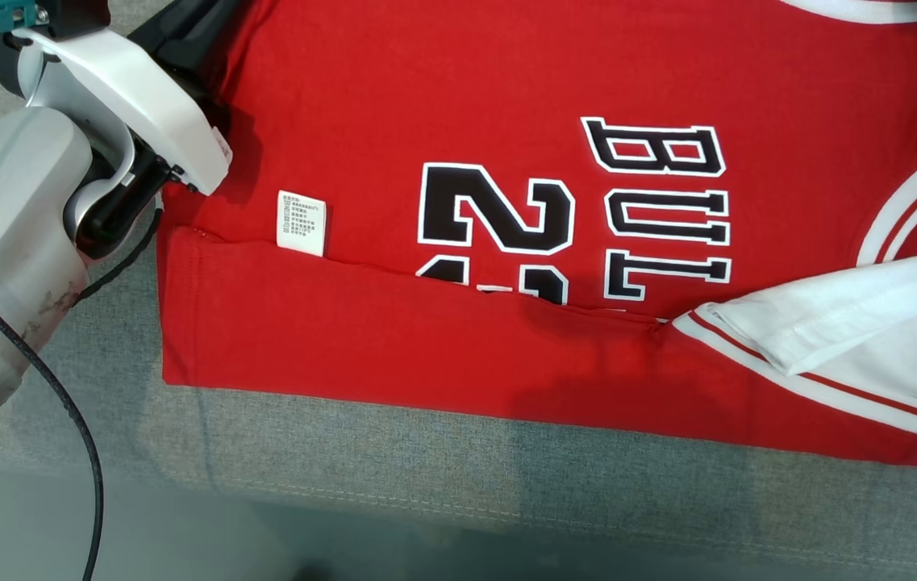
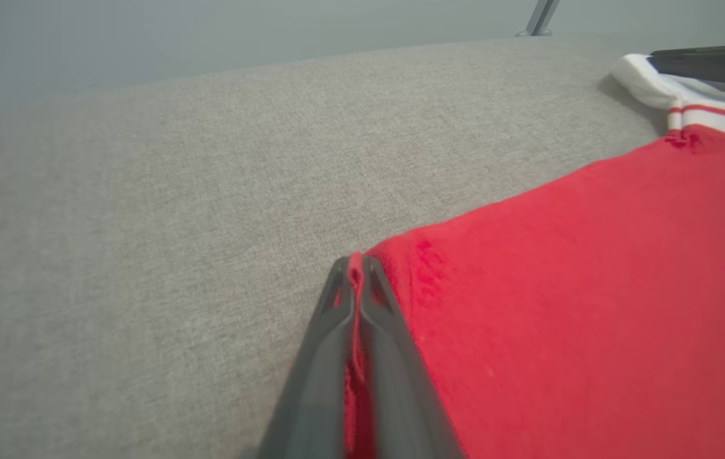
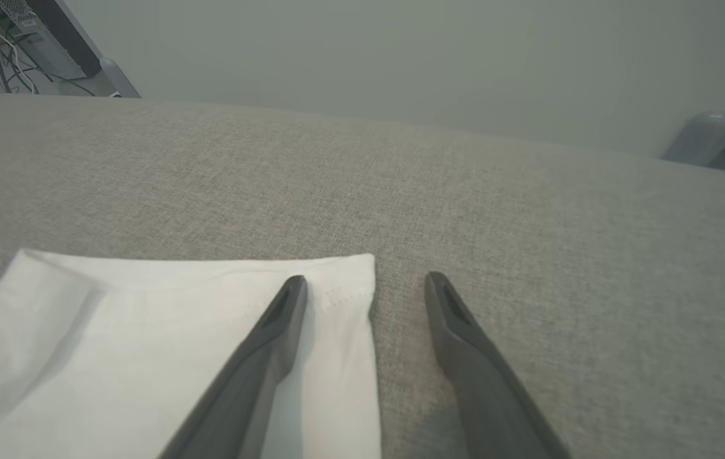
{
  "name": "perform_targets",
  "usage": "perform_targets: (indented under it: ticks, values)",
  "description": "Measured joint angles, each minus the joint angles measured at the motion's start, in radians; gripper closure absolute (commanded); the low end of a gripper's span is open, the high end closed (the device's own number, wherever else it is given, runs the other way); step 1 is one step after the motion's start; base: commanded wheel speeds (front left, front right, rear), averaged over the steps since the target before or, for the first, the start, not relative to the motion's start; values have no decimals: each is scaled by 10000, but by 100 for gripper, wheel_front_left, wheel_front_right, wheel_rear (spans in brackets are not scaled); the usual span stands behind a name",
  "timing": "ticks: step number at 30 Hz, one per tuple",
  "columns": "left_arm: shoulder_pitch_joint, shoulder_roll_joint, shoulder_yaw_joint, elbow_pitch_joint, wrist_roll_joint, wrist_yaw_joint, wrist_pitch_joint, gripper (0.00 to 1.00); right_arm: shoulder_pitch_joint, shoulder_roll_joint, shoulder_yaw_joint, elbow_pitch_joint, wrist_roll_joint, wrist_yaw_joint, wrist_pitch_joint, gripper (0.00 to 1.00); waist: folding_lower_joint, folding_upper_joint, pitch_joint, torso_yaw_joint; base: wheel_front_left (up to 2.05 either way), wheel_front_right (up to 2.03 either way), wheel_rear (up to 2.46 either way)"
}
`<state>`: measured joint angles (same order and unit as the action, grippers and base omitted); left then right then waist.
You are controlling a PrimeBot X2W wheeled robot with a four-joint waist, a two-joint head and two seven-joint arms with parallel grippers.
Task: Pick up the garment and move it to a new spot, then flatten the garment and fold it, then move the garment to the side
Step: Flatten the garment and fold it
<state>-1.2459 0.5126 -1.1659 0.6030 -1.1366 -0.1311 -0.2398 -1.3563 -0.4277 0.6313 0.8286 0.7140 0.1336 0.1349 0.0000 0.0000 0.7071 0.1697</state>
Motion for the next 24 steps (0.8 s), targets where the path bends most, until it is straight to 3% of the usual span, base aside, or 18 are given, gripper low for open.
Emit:
perform_targets:
  ticks: [1,2,3,4,5,6,15,24]
  values:
    - [-75,2,-67,21,-10,0,-15,100,-67,2,81,2,35,0,23,24,0,0,19,3,0,0,0]
    - [-156,0,-151,38,-73,0,-75,100,-161,2,268,2,203,0,98,51,0,0,43,-7,0,0,0]
    - [-156,0,-151,38,-73,0,-75,100,-161,2,268,2,203,0,98,51,0,0,43,-7,0,0,0]
    - [-174,8,-192,58,-128,0,-77,100,-196,4,311,4,247,0,98,59,0,1,57,-14,0,0,0]
    - [-185,8,-286,109,-247,0,-86,100,-281,2,472,10,332,0,98,87,0,0,67,-32,0,0,0]
    - [-194,4,-334,123,-290,0,-88,100,-291,2,523,-10,380,0,65,100,0,0,62,-42,0,0,0]
    - [-317,198,-514,249,-591,0,-119,100,-225,-362,1020,-750,1143,0,-1047,100,0,0,-58,-350,0,0,0]
    - [53,936,-332,167,-869,0,-132,100,468,-1266,1852,-2387,2594,0,-1386,100,0,0,-451,-746,0,0,0]
